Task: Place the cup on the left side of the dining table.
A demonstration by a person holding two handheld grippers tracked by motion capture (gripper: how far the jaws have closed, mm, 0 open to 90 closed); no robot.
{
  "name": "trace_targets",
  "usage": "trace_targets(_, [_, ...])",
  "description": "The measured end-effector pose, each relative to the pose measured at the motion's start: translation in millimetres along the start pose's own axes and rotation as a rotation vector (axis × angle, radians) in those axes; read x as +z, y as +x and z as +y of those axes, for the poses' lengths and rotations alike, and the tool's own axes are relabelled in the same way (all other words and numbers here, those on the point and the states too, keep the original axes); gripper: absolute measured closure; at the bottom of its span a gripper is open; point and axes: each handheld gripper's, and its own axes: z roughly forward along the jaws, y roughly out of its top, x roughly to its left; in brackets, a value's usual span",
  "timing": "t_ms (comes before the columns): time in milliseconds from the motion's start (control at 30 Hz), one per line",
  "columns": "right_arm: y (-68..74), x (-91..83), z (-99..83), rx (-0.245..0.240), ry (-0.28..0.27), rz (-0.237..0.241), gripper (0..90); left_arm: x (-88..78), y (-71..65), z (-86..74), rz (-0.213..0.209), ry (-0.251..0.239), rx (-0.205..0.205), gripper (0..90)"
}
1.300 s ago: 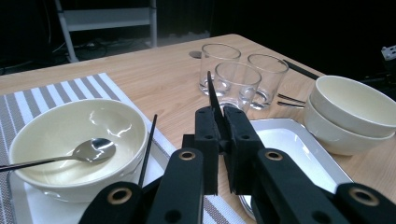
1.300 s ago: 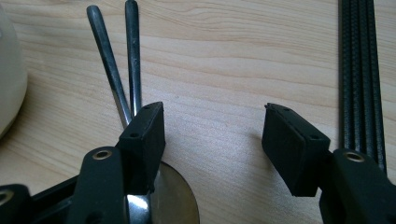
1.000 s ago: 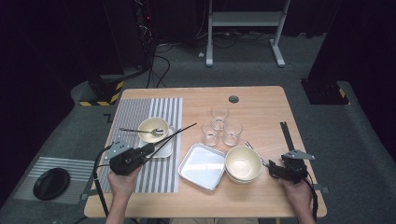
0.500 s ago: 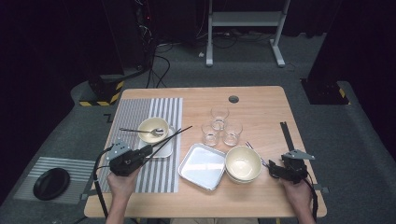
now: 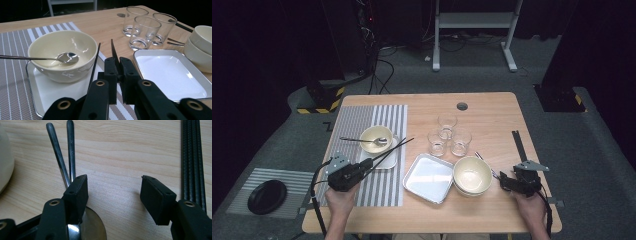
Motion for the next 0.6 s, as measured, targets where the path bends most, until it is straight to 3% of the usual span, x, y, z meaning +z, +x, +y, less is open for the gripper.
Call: trace_targets(600, [-0.2, -0.1, 0.0, -0.001, 0.000, -0.001, 39.3, -1.3, 1.7, -13.0, 0.025, 0.008, -0.030, 84.6])
